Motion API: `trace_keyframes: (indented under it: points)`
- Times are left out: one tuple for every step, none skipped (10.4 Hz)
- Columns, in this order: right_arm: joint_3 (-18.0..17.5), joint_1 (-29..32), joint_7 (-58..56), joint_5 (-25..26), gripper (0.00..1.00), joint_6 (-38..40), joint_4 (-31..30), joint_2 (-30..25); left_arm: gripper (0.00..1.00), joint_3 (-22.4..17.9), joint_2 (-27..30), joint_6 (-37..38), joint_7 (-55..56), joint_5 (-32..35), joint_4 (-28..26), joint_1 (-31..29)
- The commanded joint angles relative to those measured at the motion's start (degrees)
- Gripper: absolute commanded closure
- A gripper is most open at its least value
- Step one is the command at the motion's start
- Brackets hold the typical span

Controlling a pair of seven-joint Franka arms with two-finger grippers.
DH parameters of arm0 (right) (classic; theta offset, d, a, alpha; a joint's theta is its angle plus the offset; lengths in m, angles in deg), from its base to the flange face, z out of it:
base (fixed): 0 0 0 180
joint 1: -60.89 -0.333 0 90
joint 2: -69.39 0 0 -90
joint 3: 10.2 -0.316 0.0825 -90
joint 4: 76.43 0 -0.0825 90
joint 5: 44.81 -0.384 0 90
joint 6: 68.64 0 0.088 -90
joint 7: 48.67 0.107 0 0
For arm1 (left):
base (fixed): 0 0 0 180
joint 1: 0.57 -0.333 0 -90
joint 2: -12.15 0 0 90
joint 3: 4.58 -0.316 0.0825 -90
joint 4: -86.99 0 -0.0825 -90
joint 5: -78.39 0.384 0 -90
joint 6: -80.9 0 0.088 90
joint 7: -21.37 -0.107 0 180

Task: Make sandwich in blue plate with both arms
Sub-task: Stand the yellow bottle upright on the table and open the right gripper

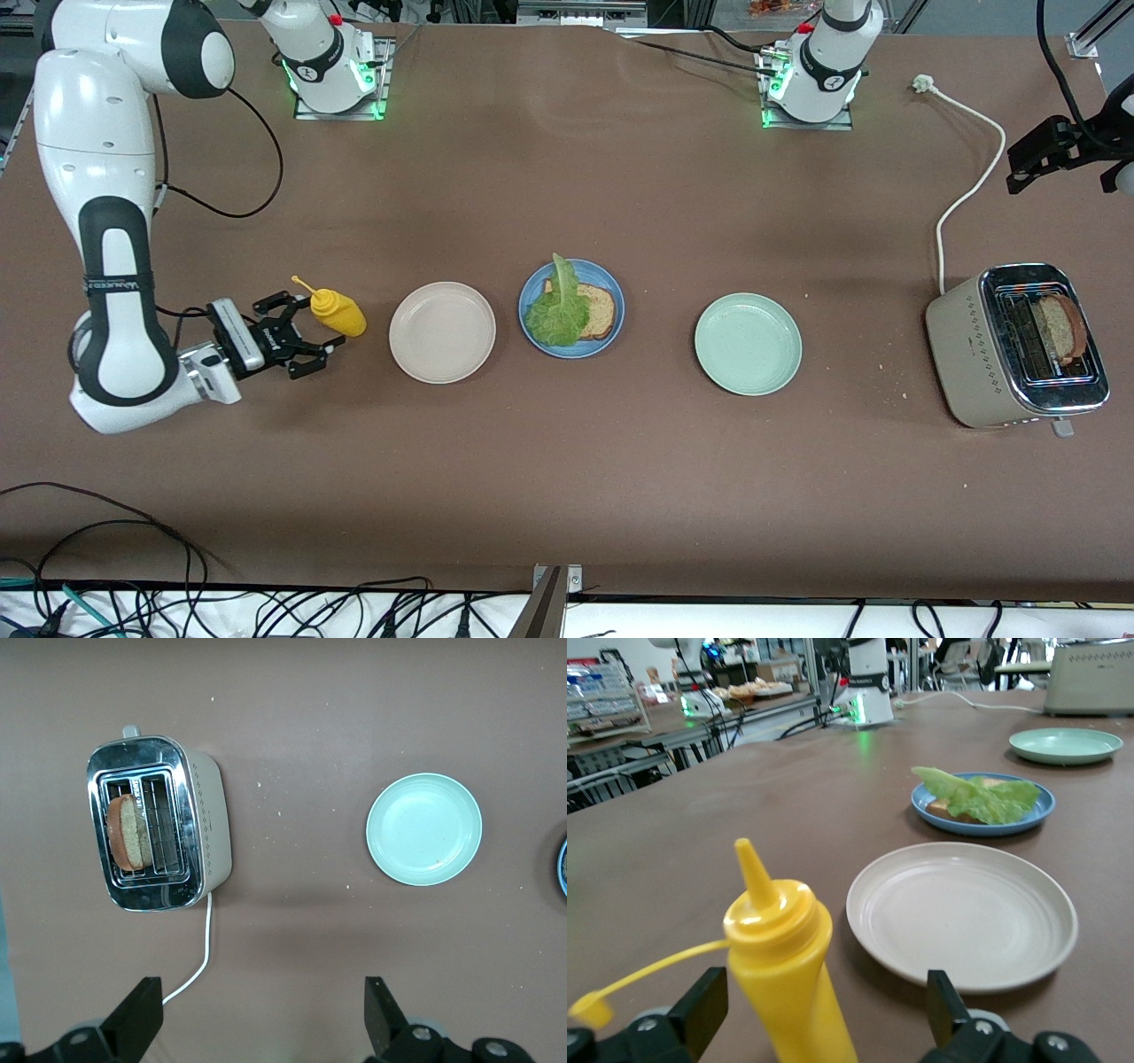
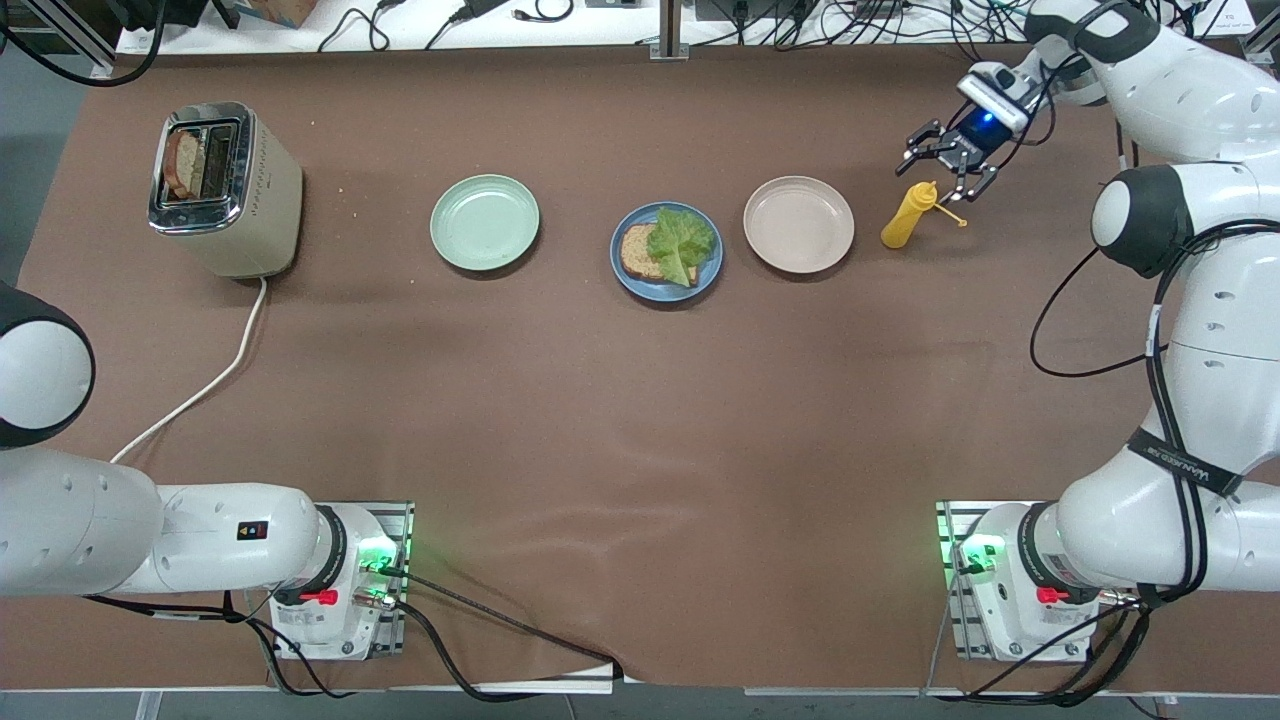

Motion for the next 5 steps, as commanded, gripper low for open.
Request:
trace_keyframes:
  points:
    - [3.72,0.45,1.69,5.13,0.00,-0.01,4.04,-1.06,0.00,0.27,0.01,0.68,0.46,0.08,0.91,-0.17]
    - [5.30,0.27,1.69,7.50,0.00,-0.71,5.62,-1.06,0.00,0.27,0.01,0.68,0.46,0.08,1.00,-0.25]
    - [6.79,0.10,1.78,9.61,0.00,-1.33,7.37,-1.06,0.00,0.27,0.01,0.68,0.46,0.08,0.91,-0.17]
    - [8.20,0.01,3.00,11.37,0.00,-1.51,8.96,-1.67,0.00,0.36,0.01,0.68,0.46,0.08,1.00,-0.17]
    - [8.47,-0.08,6.75,13.30,0.00,-2.12,10.19,-2.46,0.00,0.36,0.01,0.59,0.55,-1.05,1.00,-0.17]
